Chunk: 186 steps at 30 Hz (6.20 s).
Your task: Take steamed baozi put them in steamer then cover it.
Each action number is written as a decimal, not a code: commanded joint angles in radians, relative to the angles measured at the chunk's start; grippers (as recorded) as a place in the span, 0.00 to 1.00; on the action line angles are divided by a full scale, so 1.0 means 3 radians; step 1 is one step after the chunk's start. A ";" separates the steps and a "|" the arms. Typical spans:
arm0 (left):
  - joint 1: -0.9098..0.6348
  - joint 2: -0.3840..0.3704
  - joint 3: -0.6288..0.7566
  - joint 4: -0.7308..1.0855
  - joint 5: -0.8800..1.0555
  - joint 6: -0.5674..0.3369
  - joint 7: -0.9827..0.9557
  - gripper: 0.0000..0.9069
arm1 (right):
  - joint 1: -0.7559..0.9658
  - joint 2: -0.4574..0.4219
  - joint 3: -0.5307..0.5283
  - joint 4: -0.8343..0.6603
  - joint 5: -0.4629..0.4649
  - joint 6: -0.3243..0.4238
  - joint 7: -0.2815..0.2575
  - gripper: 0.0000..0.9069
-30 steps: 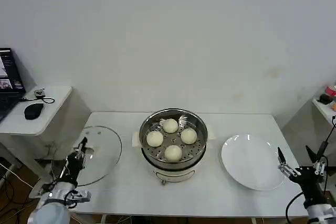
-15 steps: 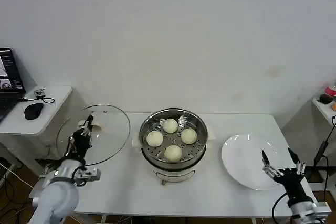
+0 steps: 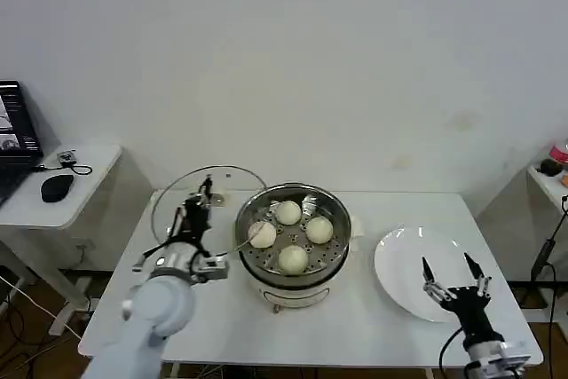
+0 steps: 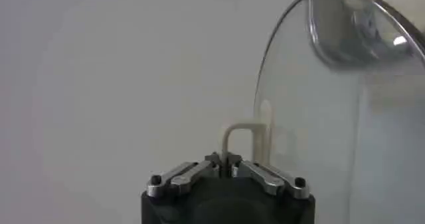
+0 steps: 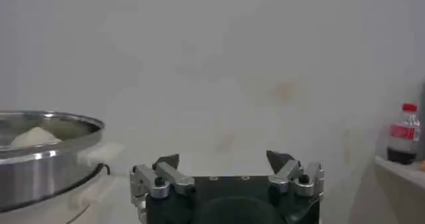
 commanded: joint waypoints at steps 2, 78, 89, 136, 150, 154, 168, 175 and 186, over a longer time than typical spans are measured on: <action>-0.0328 -0.0741 0.0598 0.0120 0.0763 0.0127 0.0303 0.00 | 0.0040 0.0122 -0.0155 -0.0003 -0.0162 0.0003 0.0000 1.00; -0.0077 -0.1522 0.0658 0.0812 0.1510 -0.0101 0.0093 0.00 | -0.0020 0.0128 -0.0356 -0.0109 -0.0220 0.0082 -0.0091 1.00; -0.0025 -0.1520 0.0652 0.0719 0.1396 -0.0095 0.0060 1.00 | -0.0020 0.0128 -0.0388 -0.0118 -0.0237 0.0087 -0.0103 1.00; 0.2581 -0.0679 -0.1412 -0.0845 -0.4594 -0.1524 -0.1880 1.00 | -0.0259 -0.0221 -0.0439 0.0097 -0.0127 -0.0028 0.0035 1.00; 0.2858 -0.0608 -0.1546 -0.0570 -0.4543 -0.1816 -0.1745 1.00 | -0.0337 -0.0215 -0.0512 0.0170 -0.0338 -0.0286 0.0259 1.00; 0.2831 -0.0620 -0.1512 -0.0519 -0.4504 -0.1788 -0.1706 1.00 | -0.0316 -0.0204 -0.0496 0.0154 -0.0454 -0.0222 0.0249 1.00; 0.2827 -0.0660 -0.1418 -0.0540 -0.4405 -0.1749 -0.1632 1.00 | -0.0384 -0.0254 -0.0562 0.0183 -0.0120 -0.0437 0.0343 1.00; 0.2727 -0.0738 -0.1295 -0.0591 -0.4309 -0.1646 -0.1714 1.00 | -0.0575 -0.0429 -0.0703 0.0268 0.0097 -0.0434 0.0400 1.00; 0.2709 -0.0738 -0.1226 -0.0572 -0.4278 -0.1582 -0.1722 1.00 | -0.0707 -0.0489 -0.0807 0.0350 0.0167 -0.0325 0.0461 1.00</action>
